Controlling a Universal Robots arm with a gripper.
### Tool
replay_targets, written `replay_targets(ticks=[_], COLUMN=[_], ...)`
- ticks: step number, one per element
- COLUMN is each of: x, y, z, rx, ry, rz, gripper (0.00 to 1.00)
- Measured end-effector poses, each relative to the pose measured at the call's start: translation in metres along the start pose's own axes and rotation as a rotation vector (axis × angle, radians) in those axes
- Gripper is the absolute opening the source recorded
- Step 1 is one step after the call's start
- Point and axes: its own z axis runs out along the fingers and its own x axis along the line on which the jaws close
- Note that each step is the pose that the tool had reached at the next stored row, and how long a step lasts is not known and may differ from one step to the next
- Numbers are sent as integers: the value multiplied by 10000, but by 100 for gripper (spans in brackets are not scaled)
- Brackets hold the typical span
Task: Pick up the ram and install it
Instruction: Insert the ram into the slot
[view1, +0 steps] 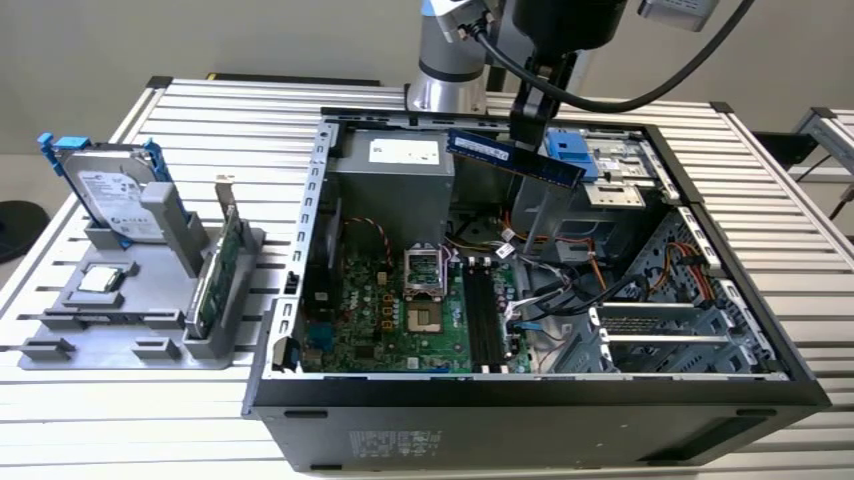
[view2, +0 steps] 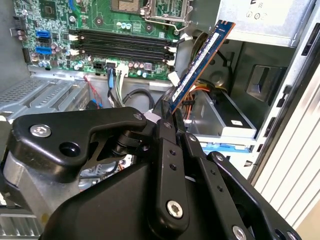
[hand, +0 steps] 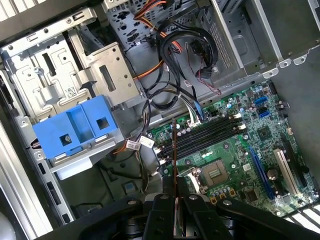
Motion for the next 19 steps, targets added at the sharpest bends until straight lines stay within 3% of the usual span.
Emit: replay_targets(ticks=[19], x=[0], y=[0], z=[0], rx=[-3], ry=[-6], rz=[453], gripper=[0])
